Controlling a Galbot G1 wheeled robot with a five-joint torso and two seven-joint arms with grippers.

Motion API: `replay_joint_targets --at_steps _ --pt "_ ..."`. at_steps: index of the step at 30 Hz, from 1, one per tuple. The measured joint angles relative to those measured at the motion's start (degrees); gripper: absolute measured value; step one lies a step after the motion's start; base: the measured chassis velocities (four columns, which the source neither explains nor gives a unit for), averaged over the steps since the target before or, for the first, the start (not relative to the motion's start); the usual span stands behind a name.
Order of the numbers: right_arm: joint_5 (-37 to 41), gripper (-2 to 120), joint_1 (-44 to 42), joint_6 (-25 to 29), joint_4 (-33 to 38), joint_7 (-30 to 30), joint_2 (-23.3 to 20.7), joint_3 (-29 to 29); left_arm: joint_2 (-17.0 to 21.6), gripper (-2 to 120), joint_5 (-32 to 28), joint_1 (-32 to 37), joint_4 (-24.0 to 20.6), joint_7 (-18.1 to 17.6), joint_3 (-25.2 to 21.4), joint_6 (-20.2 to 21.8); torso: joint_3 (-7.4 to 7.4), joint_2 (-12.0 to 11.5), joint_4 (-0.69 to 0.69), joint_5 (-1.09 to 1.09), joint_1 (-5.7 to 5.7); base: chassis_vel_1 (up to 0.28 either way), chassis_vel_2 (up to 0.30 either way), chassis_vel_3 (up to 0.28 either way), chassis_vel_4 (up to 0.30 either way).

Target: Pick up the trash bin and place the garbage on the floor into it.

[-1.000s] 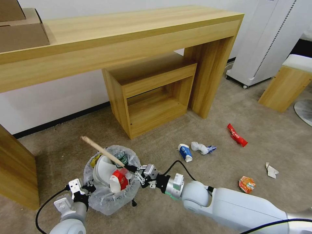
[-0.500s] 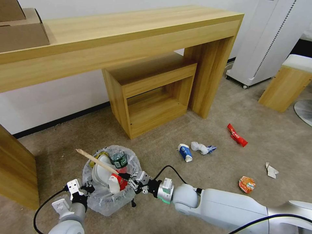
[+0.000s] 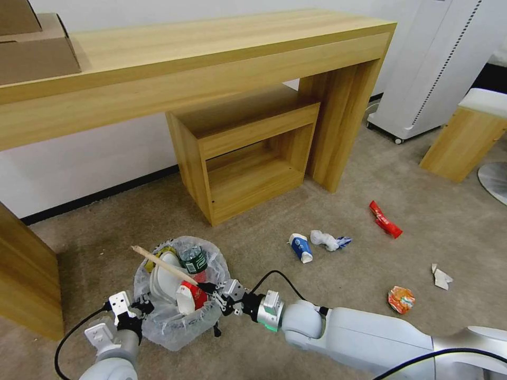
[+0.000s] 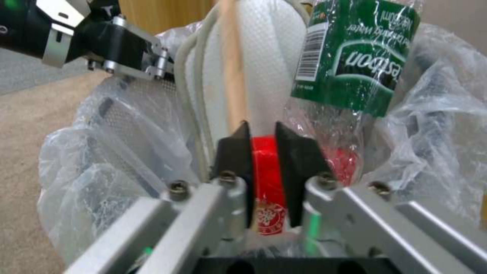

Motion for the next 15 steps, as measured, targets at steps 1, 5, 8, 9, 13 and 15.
replay_joint_targets --at_steps 1,5,8,9,13,15 --pt "0.02 22 -0.05 -0.05 0.00 0.04 -0.03 0.00 0.00 1 0.00 0.01 -0.06 0.00 0.00 -0.01 0.00 0.00 0.00 0.01 0.00 0.000 0.000 0.000 0.000" --pt "-0.04 34 -0.37 -0.15 -0.09 0.16 -0.04 0.00 -0.01 1 0.04 0.26 -0.22 0.03 -0.06 -0.10 0.00 0.00 0.00 0.00 0.00 0.000 0.000 0.000 0.000" --pt "-0.09 46 -0.81 -0.16 0.53 0.21 -0.37 0.73 -0.02 1 0.21 0.51 -0.23 0.09 -0.20 -0.14 0.00 0.00 0.00 0.01 0.00 0.000 0.000 0.000 0.000" --pt "-0.09 50 -0.97 -0.13 0.93 0.25 -0.52 1.26 -0.02 1 0.24 0.54 -0.23 0.11 -0.21 -0.15 0.00 0.00 0.00 0.01 0.00 0.000 0.000 0.000 0.000" --pt "0.65 63 -2.07 -0.03 3.65 0.40 -1.85 5.03 0.04 1 0.29 0.52 -0.22 0.15 -0.24 -0.17 0.00 0.00 0.00 0.01 0.00 0.000 0.000 0.000 0.000" --pt "1.35 66 -2.92 0.04 5.34 0.38 -2.79 7.93 0.14 1 0.30 0.43 -0.18 0.13 -0.24 -0.17 0.00 0.00 0.00 0.01 0.00 0.000 0.000 0.000 0.000"
